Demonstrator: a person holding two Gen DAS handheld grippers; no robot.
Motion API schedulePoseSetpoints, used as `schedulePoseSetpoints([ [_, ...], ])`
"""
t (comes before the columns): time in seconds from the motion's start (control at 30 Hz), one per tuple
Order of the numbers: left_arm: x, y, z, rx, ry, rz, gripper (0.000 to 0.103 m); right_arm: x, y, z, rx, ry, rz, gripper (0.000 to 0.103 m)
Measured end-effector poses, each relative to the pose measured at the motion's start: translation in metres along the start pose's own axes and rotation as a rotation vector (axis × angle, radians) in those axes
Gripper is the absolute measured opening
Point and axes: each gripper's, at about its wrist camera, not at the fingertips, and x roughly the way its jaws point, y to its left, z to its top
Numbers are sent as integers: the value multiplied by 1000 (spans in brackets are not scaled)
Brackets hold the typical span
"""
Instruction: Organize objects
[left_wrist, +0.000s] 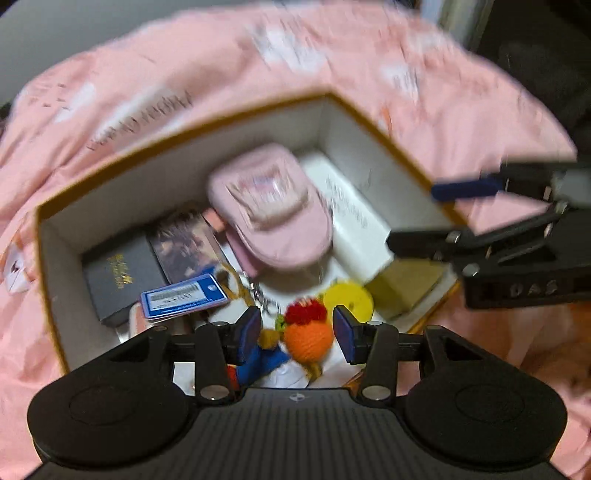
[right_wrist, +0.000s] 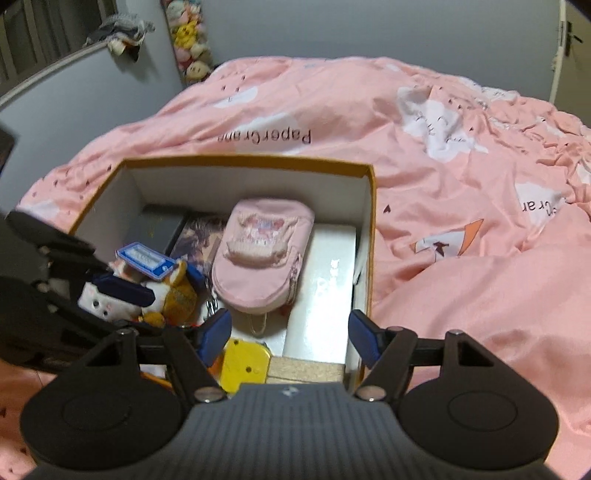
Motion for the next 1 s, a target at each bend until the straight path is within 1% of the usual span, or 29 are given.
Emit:
schedulePoseSetpoints([
  [0.07, -16, 1, -7, -45, -79, 44, 54, -9, 3, -2, 19, -31, 9, 71],
  [0.17, -43, -4, -19, -73, -202, 147, 54, -24, 12, -5, 7, -66, 9, 71],
  [0.23, -60, -6, -25, -110, -277, 179, 54, -35, 19, -6, -14, -90, 9, 71],
  [0.37, -91, -13, -34, -160, -381, 257, 54, -60, 34, -8, -23, -148, 0, 73],
  [0.43, -107, -15, -38, -198, -420, 280, 54, -72, 40, -9, -11, -173, 4, 80],
  [0.5, -118, -17, -44, -233, -464, 300, 54, -85, 45, -10, -9, -204, 7, 84],
  [0.53, -123, -19, -46, -248, -482, 320, 56, -92, 48, -10, -14, -218, 6, 84],
  [0.57, -128, -21, -50, -256, -502, 339, 64, -97, 51, -11, -17, -230, 3, 85],
  [0.6, -131, -24, -52, -260, -523, 354, 69, -102, 53, -13, -16, -247, 0, 89],
  [0.63, -134, -27, -56, -263, -541, 364, 69, -108, 55, -15, -11, -267, -1, 92],
  [0.7, -140, -29, -63, -280, -558, 381, 72, -118, 56, -20, -2, -296, -5, 96],
  [0.73, -143, -31, -68, -286, -568, 392, 77, -122, 57, -23, -2, -309, -10, 98],
  [0.77, -145, -33, -72, -292, -576, 406, 79, -125, 57, -26, -2, -320, -20, 98],
  [0.83, -145, -38, -79, -303, -580, 433, 79, -130, 57, -34, 2, -341, -50, 100],
  [1.0, -136, -54, -85, -274, -507, 428, 79, -128, 63, -46, -38, -302, -63, 101],
])
